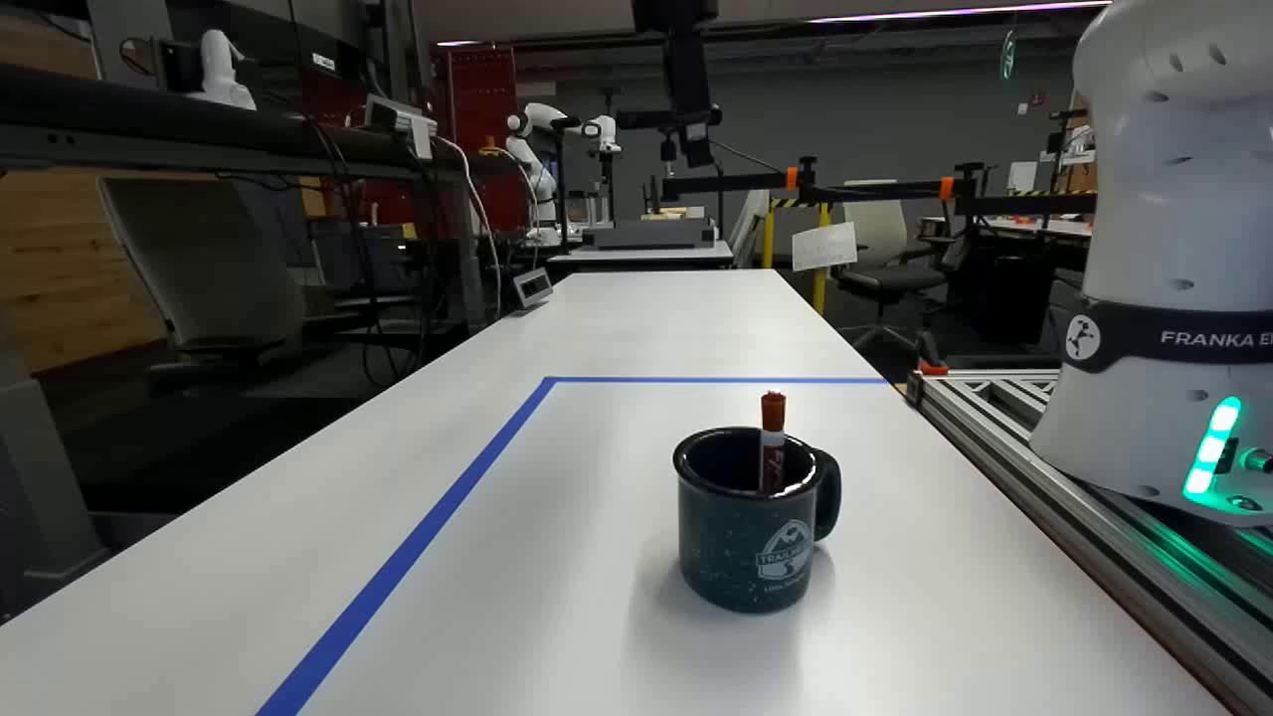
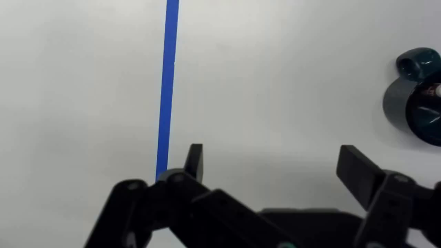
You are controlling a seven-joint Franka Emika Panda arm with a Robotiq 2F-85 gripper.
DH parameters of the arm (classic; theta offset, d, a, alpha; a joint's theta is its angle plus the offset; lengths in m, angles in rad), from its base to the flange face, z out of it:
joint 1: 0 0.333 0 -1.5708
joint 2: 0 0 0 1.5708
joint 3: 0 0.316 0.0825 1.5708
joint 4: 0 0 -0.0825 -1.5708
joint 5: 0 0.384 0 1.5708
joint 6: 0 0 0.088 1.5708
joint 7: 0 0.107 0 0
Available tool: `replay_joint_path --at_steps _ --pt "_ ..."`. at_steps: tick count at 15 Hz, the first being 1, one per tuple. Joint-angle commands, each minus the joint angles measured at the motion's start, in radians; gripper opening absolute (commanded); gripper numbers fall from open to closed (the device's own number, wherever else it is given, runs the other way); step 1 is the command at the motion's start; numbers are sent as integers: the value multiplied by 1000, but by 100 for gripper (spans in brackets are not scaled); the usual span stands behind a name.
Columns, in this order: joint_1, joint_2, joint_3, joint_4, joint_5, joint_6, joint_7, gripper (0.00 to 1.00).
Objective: Remove the red marker from the dark green mug.
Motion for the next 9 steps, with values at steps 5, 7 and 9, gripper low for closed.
replay_joint_path --at_steps 5,7,9 --pt "13 0 -12 2 -5 -3 4 100" --pt "12 10 -19 12 7 -12 -4 100" --pt "30 30 3 6 2 4 12 100"
